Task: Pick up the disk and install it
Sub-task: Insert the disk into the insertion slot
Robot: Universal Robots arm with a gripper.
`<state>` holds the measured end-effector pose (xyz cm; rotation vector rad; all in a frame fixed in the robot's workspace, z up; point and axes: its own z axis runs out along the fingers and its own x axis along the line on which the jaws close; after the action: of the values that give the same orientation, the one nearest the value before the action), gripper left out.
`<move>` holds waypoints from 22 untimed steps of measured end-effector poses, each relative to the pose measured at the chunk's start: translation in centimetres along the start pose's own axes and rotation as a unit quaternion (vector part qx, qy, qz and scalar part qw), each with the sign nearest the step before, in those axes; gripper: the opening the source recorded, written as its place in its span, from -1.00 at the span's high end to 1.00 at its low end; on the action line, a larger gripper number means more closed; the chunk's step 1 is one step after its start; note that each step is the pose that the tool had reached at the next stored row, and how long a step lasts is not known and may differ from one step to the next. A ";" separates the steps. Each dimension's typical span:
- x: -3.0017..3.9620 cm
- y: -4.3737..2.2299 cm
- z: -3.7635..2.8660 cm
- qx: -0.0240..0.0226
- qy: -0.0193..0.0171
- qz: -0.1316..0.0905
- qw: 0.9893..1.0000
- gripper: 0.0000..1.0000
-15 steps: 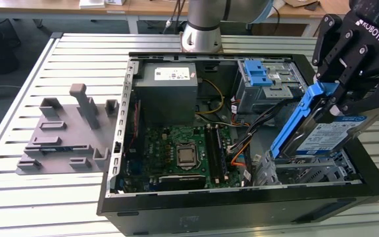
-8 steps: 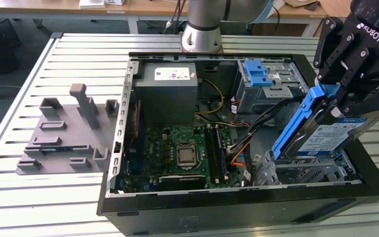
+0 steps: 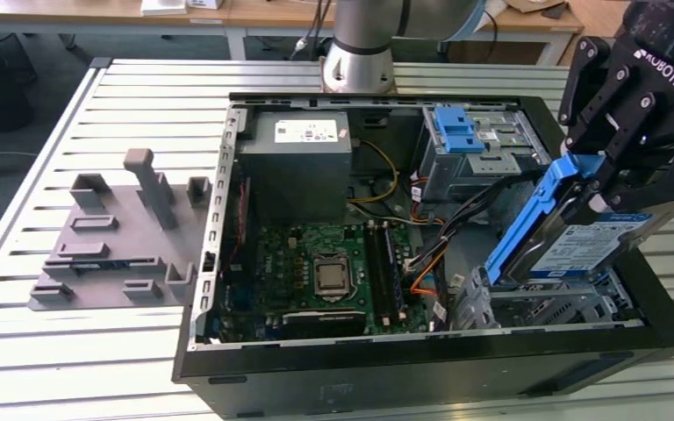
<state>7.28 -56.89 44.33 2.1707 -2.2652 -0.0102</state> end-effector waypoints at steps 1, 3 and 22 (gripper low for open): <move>-0.01 -0.05 0.10 0.000 0.000 0.000 1.000 0.27; -0.02 -0.09 0.31 0.000 0.000 0.000 1.000 0.27; -0.06 -0.11 1.89 0.000 0.000 0.000 1.000 0.27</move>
<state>7.38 -56.83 42.43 2.1706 -2.2651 -0.0101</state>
